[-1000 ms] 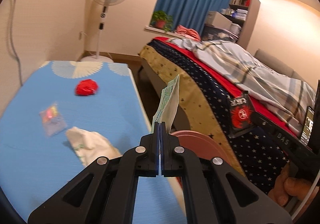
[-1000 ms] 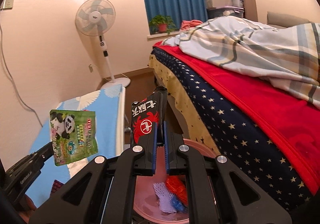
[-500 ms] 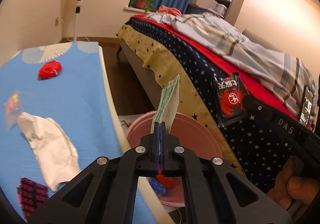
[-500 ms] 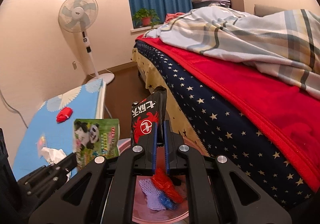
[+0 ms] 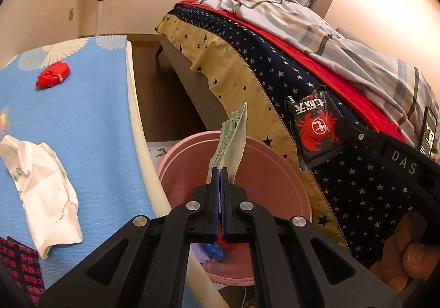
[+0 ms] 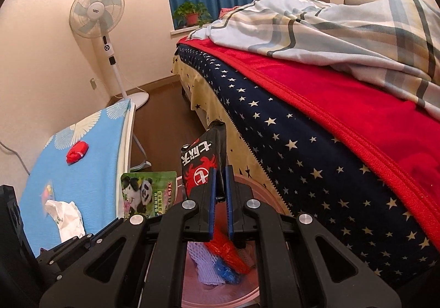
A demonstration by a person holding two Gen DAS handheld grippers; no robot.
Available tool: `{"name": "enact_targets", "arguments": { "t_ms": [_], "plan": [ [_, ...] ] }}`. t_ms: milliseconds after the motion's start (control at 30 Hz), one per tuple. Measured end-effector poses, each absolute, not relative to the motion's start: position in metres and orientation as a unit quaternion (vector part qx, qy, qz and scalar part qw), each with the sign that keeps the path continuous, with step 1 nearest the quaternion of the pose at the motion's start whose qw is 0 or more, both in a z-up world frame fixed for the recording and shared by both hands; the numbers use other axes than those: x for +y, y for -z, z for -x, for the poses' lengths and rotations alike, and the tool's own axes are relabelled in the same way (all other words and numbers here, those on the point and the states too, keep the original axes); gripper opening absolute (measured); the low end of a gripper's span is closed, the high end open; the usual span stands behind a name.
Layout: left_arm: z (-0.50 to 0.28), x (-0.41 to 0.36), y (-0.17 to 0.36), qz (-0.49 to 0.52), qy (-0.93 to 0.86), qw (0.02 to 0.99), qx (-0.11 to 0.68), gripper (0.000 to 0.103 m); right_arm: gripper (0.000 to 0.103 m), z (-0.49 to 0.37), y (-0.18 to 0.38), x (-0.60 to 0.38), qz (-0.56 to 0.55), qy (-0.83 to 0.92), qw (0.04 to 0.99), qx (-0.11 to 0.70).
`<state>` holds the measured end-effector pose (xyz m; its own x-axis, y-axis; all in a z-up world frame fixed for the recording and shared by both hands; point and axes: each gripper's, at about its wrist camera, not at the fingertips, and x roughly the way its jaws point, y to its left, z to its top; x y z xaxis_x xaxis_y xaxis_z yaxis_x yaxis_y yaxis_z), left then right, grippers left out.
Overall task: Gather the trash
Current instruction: 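Open left tool over the pink bin while right tool releases the red-black packet into it, then move both tools back over the blue mattress toward the clear bag and white bag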
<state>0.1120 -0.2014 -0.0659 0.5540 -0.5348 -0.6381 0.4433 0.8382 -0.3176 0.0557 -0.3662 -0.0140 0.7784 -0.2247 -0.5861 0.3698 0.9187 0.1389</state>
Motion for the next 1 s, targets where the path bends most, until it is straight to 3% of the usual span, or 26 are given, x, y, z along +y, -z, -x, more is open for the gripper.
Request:
{"name": "enact_targets", "arguments": {
  "t_ms": [100, 200, 267, 333, 1000],
  "plan": [
    [-0.115, -0.204, 0.071, 0.056, 0.28, 0.874, 0.394, 0.003, 0.011, -0.057, 0.015, -0.368, -0.127, 0.163, 0.932, 0.298],
    [-0.116, -0.202, 0.075, 0.056, 0.27, 0.874, 0.4, 0.02, 0.012, -0.057, 0.016, -0.369, -0.13, 0.164, 0.93, 0.301],
    [-0.116, -0.199, 0.075, 0.063, 0.268, 0.874, 0.4, 0.02, 0.015, -0.057, 0.016, -0.37, -0.131, 0.167, 0.93, 0.3],
    [-0.116, -0.195, 0.072, 0.065, 0.268, 0.876, 0.395, 0.02, 0.028, -0.056, 0.015, -0.37, -0.135, 0.168, 0.931, 0.296],
    [-0.094, -0.124, 0.031, 0.072, 0.203, 0.914, 0.344, 0.02, 0.028, -0.048, 0.001, -0.333, -0.145, 0.086, 0.951, 0.259]
  ]
}}
